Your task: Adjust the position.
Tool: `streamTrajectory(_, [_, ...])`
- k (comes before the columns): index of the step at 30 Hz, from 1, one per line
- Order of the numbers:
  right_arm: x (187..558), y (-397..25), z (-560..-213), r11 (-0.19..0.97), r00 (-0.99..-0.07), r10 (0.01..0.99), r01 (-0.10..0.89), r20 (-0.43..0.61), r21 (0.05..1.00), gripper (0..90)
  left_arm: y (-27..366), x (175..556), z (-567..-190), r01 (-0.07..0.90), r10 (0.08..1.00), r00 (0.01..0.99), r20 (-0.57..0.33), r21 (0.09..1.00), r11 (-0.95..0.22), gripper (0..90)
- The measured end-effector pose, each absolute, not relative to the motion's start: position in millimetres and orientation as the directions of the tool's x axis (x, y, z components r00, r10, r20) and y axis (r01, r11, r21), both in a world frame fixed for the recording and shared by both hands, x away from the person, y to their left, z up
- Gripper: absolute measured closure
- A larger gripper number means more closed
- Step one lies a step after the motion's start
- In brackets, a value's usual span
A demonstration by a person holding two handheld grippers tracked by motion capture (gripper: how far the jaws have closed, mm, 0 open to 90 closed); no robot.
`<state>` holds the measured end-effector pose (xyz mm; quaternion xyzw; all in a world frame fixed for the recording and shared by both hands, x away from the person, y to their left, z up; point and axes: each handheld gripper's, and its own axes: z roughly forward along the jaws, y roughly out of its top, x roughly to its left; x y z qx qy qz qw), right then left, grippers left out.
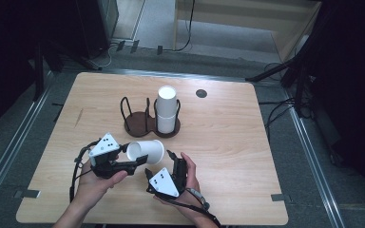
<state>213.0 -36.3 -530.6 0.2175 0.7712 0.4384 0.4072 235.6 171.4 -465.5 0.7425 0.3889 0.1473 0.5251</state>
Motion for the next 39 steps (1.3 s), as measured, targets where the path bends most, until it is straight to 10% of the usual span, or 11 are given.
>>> streamTrajectory(18, [216.2, -50.1, -507.8, 0.321, -0.580, 0.784, 0.075, -0.221, 0.944, 10.2, 184.9, 242.2, -479.8, 0.244, 0.759, 0.621, -0.198, 0.968, 0.053, 34.6])
streamTrajectory(30, [229.3, -63.6, -491.9, 0.045, -0.534, 0.837, 0.288, 0.121, 0.957, 14.0, 183.0, 243.6, -485.1, 0.114, 0.780, 0.614, -0.119, 0.992, 0.062, 34.7])
streamTrajectory(39, [231.9, -58.5, -481.7, -0.098, -0.446, 0.852, 0.378, 0.274, 0.921, 0.0, 177.9, 244.7, -488.3, 0.093, 0.755, 0.646, -0.110, 0.994, 0.065, 34.7])
